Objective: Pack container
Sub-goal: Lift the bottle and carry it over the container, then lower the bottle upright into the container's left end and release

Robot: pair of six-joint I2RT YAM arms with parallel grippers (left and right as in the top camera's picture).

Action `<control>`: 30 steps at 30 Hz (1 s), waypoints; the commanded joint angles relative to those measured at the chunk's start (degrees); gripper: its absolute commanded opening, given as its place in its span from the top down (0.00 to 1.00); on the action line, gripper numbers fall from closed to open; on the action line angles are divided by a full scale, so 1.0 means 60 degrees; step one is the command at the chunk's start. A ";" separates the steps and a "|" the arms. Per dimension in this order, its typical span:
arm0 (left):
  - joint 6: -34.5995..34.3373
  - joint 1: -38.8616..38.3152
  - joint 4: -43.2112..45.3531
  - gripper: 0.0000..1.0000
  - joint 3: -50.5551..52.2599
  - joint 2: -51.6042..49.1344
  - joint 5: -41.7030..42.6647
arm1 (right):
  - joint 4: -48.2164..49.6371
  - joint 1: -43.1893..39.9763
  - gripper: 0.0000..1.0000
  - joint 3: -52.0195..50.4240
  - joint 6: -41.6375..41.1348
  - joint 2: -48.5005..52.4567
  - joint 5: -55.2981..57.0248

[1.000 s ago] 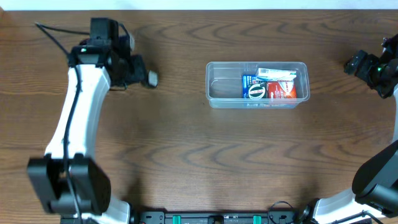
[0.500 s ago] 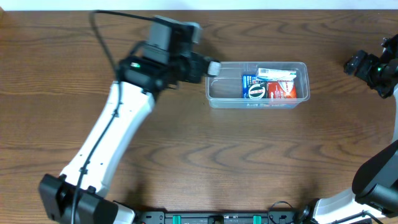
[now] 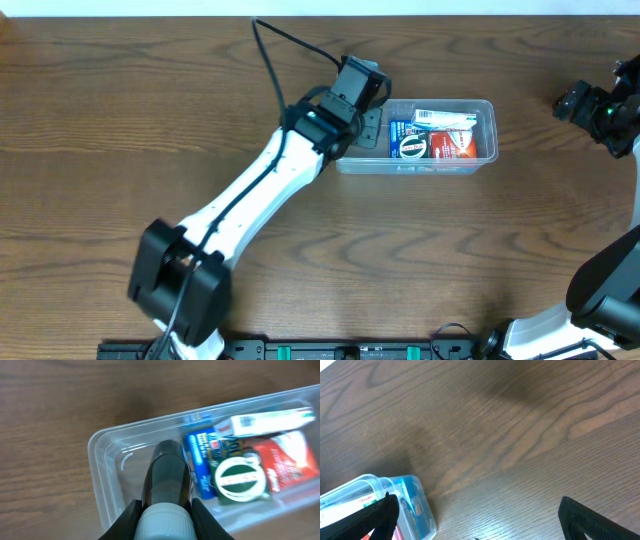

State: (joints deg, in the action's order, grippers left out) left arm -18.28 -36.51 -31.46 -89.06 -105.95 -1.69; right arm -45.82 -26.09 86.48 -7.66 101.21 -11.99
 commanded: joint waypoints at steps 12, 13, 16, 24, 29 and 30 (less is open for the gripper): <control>-0.0586 -0.0033 0.0058 0.76 -0.0135 -0.0994 -0.0259 | -0.0015 -0.0025 0.01 0.0073 -0.0102 -0.0080 -0.0036; -0.0583 -0.0040 0.0047 0.76 -0.0135 -0.1009 -0.0259 | -0.0015 -0.0025 0.01 0.0073 -0.0102 -0.0080 -0.0036; -0.0586 -0.0040 -0.0106 0.76 -0.0131 -0.1016 -0.0255 | -0.0011 -0.0025 0.01 0.0073 -0.0102 -0.0080 -0.0036; -0.0590 -0.0040 -0.0284 0.76 -0.0015 -0.1024 -0.0215 | -0.0015 -0.0025 0.01 0.0073 -0.0102 -0.0080 -0.0036; -0.0831 -0.0044 -0.0393 0.76 -0.0007 -0.1024 0.0022 | -0.0011 -0.0025 0.01 0.0073 -0.0102 -0.0080 -0.0036; -0.0831 -0.0073 -0.0423 0.76 -0.0007 -0.1024 0.0029 | -0.0015 -0.0025 0.01 0.0073 -0.0102 -0.0080 -0.0036</control>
State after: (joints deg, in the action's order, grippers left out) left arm -22.11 -36.56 -33.78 -89.06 -111.44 -1.89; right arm -45.82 -26.09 86.48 -7.66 101.21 -11.99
